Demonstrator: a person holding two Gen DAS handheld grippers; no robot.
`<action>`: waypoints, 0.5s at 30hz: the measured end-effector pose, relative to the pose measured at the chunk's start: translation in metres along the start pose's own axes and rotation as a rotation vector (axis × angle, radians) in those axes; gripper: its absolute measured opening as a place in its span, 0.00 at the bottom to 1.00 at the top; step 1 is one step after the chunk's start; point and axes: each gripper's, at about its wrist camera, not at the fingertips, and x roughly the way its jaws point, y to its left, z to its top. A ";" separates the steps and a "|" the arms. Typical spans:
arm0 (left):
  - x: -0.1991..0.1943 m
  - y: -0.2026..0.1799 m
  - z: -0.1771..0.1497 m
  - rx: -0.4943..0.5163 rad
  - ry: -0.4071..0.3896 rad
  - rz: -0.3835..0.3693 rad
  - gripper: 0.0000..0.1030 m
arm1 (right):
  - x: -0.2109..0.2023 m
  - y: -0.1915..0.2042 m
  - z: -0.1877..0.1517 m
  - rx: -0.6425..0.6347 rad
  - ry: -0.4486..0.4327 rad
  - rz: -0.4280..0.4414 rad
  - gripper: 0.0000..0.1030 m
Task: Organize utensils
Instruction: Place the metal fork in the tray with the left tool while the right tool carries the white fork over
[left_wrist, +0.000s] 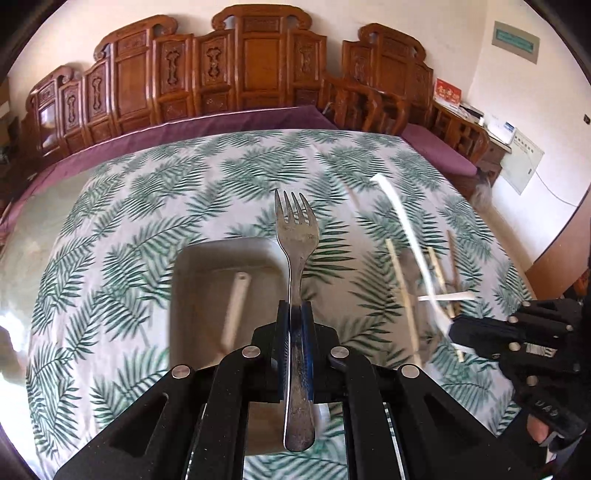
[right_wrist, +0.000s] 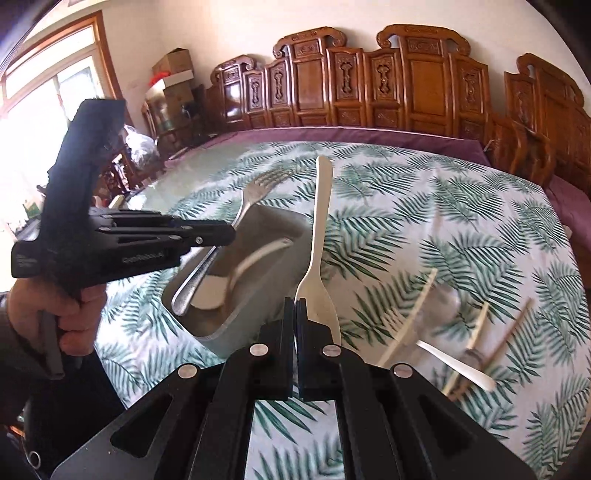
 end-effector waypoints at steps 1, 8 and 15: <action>0.001 0.006 -0.001 -0.009 -0.001 0.000 0.06 | 0.002 0.005 0.002 -0.003 -0.004 0.008 0.02; 0.016 0.044 -0.018 -0.064 0.018 0.032 0.06 | 0.020 0.026 0.009 0.001 -0.007 0.035 0.02; 0.041 0.060 -0.026 -0.097 0.065 0.038 0.06 | 0.034 0.043 0.015 -0.009 0.007 0.050 0.02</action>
